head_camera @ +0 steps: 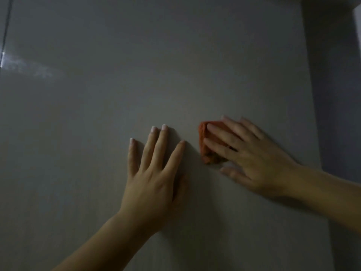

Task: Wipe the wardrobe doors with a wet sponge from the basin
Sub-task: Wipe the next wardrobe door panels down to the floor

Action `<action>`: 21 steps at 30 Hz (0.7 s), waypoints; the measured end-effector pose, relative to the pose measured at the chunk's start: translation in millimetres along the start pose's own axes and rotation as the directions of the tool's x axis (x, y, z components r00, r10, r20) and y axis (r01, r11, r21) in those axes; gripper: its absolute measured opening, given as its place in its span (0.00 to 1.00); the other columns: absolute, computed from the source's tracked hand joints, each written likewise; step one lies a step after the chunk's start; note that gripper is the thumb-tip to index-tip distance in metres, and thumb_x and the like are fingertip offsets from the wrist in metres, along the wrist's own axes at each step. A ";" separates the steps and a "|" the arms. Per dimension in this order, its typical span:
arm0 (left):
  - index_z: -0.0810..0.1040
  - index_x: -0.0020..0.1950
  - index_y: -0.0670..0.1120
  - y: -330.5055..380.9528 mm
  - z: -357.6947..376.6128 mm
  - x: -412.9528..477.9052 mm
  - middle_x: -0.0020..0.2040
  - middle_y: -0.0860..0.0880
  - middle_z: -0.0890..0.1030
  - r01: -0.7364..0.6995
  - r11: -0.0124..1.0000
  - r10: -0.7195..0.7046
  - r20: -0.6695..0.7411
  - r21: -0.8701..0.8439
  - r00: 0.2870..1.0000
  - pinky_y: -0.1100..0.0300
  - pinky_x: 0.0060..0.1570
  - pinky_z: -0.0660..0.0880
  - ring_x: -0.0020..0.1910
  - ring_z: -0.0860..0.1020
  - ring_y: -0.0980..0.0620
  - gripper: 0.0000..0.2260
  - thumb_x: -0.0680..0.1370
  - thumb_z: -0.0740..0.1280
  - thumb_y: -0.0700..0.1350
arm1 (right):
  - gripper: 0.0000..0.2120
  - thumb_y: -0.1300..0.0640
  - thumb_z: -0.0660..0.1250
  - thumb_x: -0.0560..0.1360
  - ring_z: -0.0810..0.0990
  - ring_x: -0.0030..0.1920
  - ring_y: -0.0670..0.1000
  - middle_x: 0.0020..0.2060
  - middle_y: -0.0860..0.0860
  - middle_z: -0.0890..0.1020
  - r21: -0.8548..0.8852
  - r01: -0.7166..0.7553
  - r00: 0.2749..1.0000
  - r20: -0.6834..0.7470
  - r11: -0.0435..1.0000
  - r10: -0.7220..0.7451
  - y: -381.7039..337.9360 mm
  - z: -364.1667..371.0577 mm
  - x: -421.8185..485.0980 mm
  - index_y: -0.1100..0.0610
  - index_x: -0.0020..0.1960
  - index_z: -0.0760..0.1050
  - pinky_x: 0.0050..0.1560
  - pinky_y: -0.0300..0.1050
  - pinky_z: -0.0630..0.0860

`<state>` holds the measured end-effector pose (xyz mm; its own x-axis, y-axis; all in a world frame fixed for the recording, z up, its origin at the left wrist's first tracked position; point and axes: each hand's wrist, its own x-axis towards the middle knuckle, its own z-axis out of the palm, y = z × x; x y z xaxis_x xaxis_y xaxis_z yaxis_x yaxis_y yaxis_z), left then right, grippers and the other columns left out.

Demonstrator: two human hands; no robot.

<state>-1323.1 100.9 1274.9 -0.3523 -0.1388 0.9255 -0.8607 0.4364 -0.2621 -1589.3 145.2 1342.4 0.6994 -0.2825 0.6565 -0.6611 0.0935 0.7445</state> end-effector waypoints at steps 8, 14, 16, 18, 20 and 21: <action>0.65 0.80 0.49 51.0 8.3 15.4 0.83 0.40 0.55 0.012 1.000 -0.012 -0.037 -0.003 0.999 0.30 0.76 0.50 0.83 0.49 0.40 0.28 0.82 0.54 0.58 | 0.35 0.39 0.51 0.79 0.57 0.80 0.64 0.82 0.55 0.58 0.058 -0.447 0.887 -0.103 0.893 0.450 85.9 2.0 18.5 0.53 0.82 0.57 0.76 0.65 0.53; 0.62 0.81 0.50 92.9 22.2 -2.9 0.83 0.40 0.53 -0.020 1.000 0.020 0.005 0.023 1.000 0.28 0.75 0.53 0.83 0.48 0.41 0.28 0.83 0.55 0.58 | 0.33 0.38 0.47 0.83 0.57 0.81 0.62 0.82 0.55 0.57 0.000 -0.117 0.993 -0.023 0.993 0.116 60.1 7.6 -52.5 0.53 0.83 0.56 0.78 0.65 0.55; 0.62 0.81 0.48 98.9 25.3 -4.0 0.83 0.39 0.54 0.004 0.999 -0.004 0.010 0.036 1.000 0.29 0.75 0.51 0.83 0.48 0.40 0.28 0.82 0.56 0.58 | 0.32 0.40 0.50 0.82 0.59 0.79 0.64 0.81 0.56 0.59 0.025 -0.289 0.955 -0.063 0.957 0.290 99.2 7.8 -36.4 0.54 0.82 0.57 0.78 0.65 0.56; 0.60 0.81 0.48 101.6 26.2 -4.0 0.83 0.39 0.53 0.027 0.999 -0.028 0.016 0.043 0.999 0.29 0.76 0.48 0.83 0.48 0.40 0.29 0.82 0.55 0.59 | 0.33 0.40 0.48 0.81 0.54 0.81 0.63 0.82 0.55 0.56 0.077 -0.411 0.909 -0.042 0.908 0.415 120.3 4.4 -23.4 0.54 0.82 0.55 0.79 0.63 0.48; 0.59 0.82 0.49 104.2 26.8 -7.5 0.83 0.40 0.52 0.042 0.998 -0.043 0.022 0.039 0.999 0.30 0.77 0.46 0.83 0.47 0.40 0.29 0.83 0.54 0.59 | 0.34 0.40 0.49 0.81 0.52 0.81 0.63 0.82 0.56 0.56 0.096 -0.438 0.894 -0.060 0.894 0.444 106.1 6.9 -32.1 0.55 0.82 0.55 0.80 0.64 0.46; 0.59 0.82 0.49 105.9 27.1 -11.4 0.83 0.40 0.52 0.048 0.998 -0.049 0.023 0.031 0.999 0.30 0.77 0.45 0.83 0.47 0.40 0.29 0.83 0.53 0.59 | 0.34 0.40 0.51 0.80 0.54 0.81 0.64 0.82 0.57 0.57 0.088 -0.411 0.906 -0.068 0.907 0.417 88.3 8.8 -46.8 0.56 0.82 0.57 0.79 0.66 0.48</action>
<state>-1420.2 124.5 1229.2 -0.3186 -0.1805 0.9305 -0.8876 0.4013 -0.2260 -1682.7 158.2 1376.3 0.3764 -0.1516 0.9140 -0.9114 0.1167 0.3947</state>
